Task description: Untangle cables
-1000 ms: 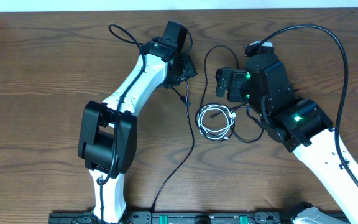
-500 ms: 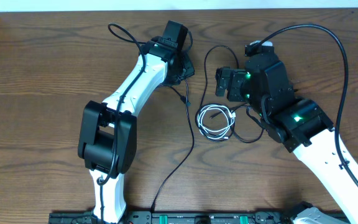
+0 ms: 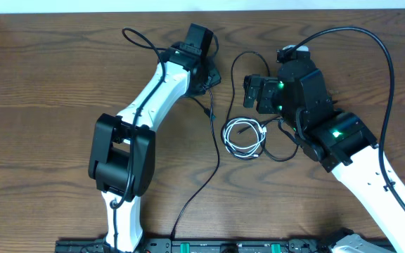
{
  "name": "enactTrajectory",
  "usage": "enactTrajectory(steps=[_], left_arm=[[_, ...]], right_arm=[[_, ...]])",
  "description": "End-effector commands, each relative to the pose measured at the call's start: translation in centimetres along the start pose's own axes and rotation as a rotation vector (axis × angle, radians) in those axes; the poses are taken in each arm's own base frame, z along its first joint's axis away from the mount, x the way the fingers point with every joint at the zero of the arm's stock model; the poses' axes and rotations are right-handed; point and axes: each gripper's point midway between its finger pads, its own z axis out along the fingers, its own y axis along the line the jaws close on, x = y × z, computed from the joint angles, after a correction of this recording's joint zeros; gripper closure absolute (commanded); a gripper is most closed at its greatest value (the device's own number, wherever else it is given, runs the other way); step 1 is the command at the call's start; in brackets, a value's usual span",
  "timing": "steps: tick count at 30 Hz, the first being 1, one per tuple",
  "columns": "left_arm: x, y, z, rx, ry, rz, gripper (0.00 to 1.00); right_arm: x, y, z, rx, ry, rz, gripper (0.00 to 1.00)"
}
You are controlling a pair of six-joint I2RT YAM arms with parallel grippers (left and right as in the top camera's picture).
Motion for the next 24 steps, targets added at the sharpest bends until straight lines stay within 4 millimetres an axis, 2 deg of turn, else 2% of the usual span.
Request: enactTrajectory(steps=[1,13,17,24], left_arm=[[0.08,1.88,0.95,-0.106,-0.058,-0.056,0.56],[-0.67,1.29,0.98,-0.097,-0.110,-0.060,0.54],[-0.60,1.33,0.98,-0.100,-0.108,-0.060,0.64],[0.01,1.81,0.98,-0.121,-0.085,-0.061,0.69]], right_arm=[[-0.86,0.21,-0.48,-0.007,-0.023,0.016,0.01],[-0.93,0.32,-0.48,-0.012,-0.026,0.017,0.01],[-0.98,0.35,-0.48,-0.013,-0.028,0.018,0.01],[-1.00,0.36,-0.48,-0.014,-0.029,0.017,0.01]])
